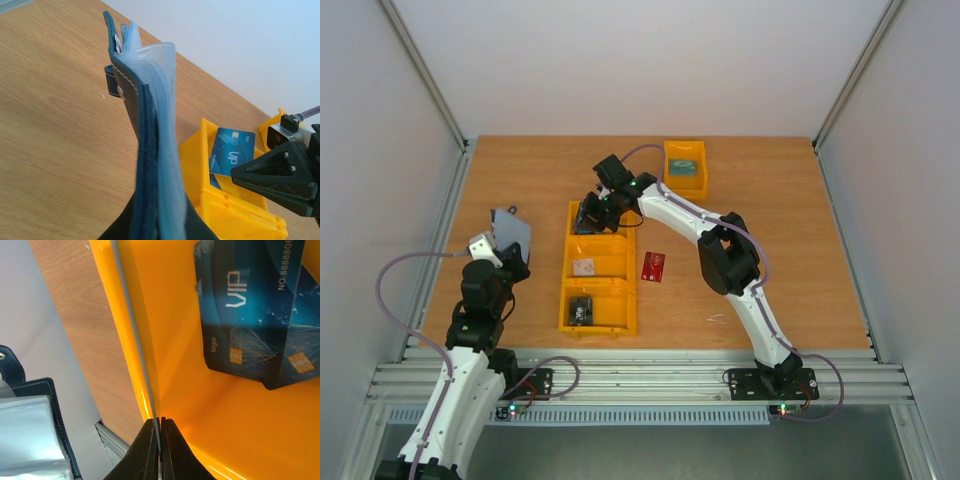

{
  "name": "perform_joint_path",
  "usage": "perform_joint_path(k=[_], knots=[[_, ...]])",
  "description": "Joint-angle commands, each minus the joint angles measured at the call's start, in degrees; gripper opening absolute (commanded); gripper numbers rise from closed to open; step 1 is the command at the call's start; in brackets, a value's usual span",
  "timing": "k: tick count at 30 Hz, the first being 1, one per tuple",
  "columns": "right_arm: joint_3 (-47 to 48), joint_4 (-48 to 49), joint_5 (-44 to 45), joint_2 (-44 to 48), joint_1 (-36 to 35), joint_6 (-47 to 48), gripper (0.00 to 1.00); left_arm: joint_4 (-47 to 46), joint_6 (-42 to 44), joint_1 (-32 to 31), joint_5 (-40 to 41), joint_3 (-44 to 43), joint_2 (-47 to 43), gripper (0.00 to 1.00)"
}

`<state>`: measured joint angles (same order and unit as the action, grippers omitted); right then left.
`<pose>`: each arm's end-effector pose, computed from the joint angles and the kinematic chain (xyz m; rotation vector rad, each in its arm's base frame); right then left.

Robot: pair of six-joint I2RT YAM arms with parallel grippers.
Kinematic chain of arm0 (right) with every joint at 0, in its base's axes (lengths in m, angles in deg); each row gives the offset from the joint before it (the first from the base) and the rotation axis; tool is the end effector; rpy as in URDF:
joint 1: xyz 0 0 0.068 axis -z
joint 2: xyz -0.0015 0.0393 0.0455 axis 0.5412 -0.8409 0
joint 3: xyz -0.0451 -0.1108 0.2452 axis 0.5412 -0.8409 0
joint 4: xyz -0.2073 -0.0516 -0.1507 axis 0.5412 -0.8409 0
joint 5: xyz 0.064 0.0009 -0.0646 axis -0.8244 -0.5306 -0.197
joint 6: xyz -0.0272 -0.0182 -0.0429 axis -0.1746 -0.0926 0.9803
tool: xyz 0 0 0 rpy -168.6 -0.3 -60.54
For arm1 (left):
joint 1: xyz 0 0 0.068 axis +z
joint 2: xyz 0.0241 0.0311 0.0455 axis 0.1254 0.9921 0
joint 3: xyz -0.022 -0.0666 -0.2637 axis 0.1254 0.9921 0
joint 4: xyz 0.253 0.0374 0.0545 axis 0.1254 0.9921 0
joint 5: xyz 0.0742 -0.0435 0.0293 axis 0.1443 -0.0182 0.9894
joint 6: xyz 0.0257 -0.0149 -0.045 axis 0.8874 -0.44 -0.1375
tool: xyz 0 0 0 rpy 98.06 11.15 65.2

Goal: Take the credit cards out of the card holder

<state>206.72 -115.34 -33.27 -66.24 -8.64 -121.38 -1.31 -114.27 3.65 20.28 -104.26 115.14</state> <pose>0.3765 0.3574 0.2057 -0.4244 2.7169 1.1805 0.1431 -0.0081 0.2110 -0.4959 1.8390 -0.4117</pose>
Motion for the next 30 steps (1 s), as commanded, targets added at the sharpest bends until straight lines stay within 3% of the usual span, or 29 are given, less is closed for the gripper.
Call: perform_joint_path(k=[1, 11, 18, 30], knots=[[2.69, -5.51, 0.39, -0.61, 0.22, 3.1, 0.01, -4.26, -0.42, 0.21, 0.4, 0.43, -1.0, 0.0], [2.78, -9.63, 0.7, 1.6, -0.17, 6.74, 0.01, -4.35, -0.92, 0.21, 0.05, 0.59, -0.98, 0.0], [15.26, -18.97, 0.58, -5.98, -0.14, 12.24, 0.01, -4.2, -0.88, 0.21, 0.25, 0.62, -0.91, 0.0], [18.22, -22.95, 1.65, -6.78, -0.09, 15.01, 0.01, -3.91, -1.17, 0.21, 0.54, 0.7, -1.3, 0.0]])
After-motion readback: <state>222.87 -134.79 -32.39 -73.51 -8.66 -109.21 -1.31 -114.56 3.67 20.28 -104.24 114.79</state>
